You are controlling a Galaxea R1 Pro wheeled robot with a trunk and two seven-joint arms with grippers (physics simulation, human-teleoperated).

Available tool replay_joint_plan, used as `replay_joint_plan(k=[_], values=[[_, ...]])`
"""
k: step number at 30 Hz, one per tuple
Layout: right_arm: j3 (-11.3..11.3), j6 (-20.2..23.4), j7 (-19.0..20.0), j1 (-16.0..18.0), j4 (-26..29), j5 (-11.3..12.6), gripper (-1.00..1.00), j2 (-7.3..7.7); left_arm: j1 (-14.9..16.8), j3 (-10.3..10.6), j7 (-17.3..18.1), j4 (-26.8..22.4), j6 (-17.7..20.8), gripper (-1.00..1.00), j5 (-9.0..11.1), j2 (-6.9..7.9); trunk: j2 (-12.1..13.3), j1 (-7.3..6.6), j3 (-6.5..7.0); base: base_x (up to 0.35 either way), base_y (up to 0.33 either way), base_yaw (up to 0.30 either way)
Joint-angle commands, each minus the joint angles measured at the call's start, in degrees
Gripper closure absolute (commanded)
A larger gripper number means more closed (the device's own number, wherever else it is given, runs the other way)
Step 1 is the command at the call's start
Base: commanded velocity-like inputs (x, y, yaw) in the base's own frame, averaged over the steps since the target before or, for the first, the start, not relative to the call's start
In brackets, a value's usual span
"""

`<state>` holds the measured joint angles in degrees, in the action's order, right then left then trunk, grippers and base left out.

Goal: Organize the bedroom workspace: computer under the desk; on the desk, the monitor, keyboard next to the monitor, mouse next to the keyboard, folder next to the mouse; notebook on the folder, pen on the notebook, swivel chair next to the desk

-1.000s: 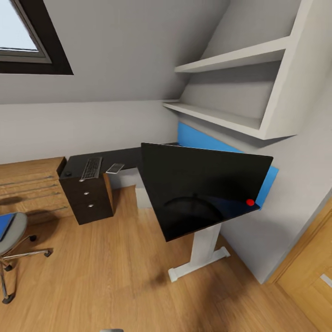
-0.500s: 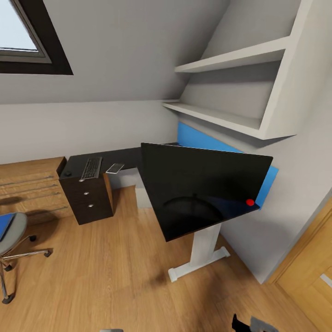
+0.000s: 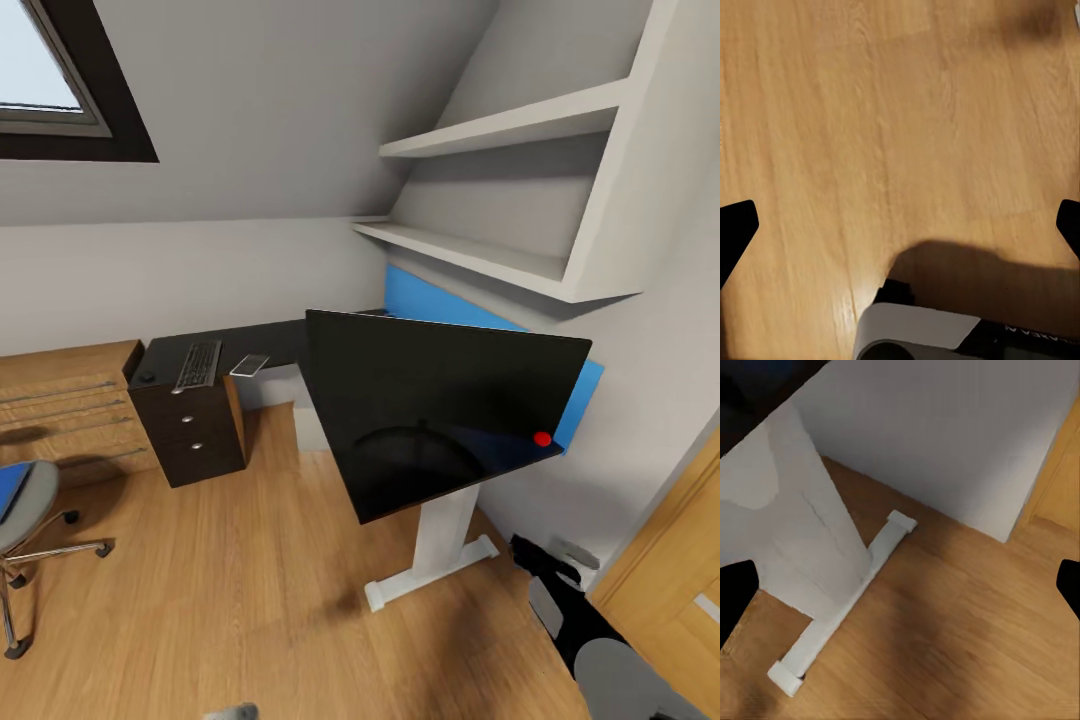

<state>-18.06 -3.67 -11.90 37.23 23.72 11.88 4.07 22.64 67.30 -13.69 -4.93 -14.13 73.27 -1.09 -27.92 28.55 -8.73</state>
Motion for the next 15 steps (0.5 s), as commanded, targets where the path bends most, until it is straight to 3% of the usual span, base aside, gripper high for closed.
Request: replay_joint_plan(k=[1, 2, 3, 4, 5, 10, 11, 15], values=[[0.0, 1.3, 0.0, 2.3, 0.0, 3.4, -1.0, 1.02, 0.0, 0.5, -0.4, 0.0, -1.1, -1.0, 1.3, 0.08, -0.1, 0.02, -0.11, 0.0, 0.0, 0.0], [0.0, 1.9, 0.0, 3.4, 0.1, 4.8, -1.0, 1.51, 0.0, 0.4, -0.4, 0.0, -1.5, -1.0, 1.7, 0.13, -0.1, 0.02, -0.11, 0.0, 0.0, 0.0], [0.0, 3.3, -0.1, 7.0, 0.3, 11.1, -1.0, 3.5, 0.0, 0.4, -0.4, 0.2, -2.4, -1.0, 2.5, 0.32, -0.1, 0.02, -0.11, 0.0, 0.0, 0.0], [0.0, 3.4, -0.1, 7.9, 0.3, 12.9, -1.0, 4.04, 0.0, 0.4, -0.4, 0.2, -2.5, -1.0, 2.6, 0.35, -0.1, 0.02, -0.11, 0.0, 0.0, 0.0], [0.0, 3.7, 0.0, 9.3, 0.4, 16.3, -1.0, 5.21, 0.0, 0.4, -0.4, 0.3, -2.7, -1.0, 2.8, 0.43, -0.1, 0.02, -0.11, 0.0, 0.0, 0.0], [0.0, 4.2, 0.5, 11.1, 0.4, 24.6, -1.0, 8.31, 0.0, 0.4, -0.5, 0.3, -2.9, -1.0, 3.0, 0.52, -0.1, 0.02, -0.11, 0.0, 0.0, 0.0], [0.0, 4.2, 0.7, 11.4, 0.5, 27.3, -1.0, 9.26, 0.0, 0.4, -0.5, 0.3, -2.9, -1.0, 3.0, 0.53, -0.1, 0.02, -0.11, 0.0, 0.0, 0.0], [-0.1, 4.3, 2.4, 11.8, 1.3, 33.0, -1.0, 11.52, 0.0, 0.3, -0.5, 0.3, -3.0, -1.0, 3.0, 0.55, -0.1, 0.02, -0.11, 0.0, 0.0, 0.0]])
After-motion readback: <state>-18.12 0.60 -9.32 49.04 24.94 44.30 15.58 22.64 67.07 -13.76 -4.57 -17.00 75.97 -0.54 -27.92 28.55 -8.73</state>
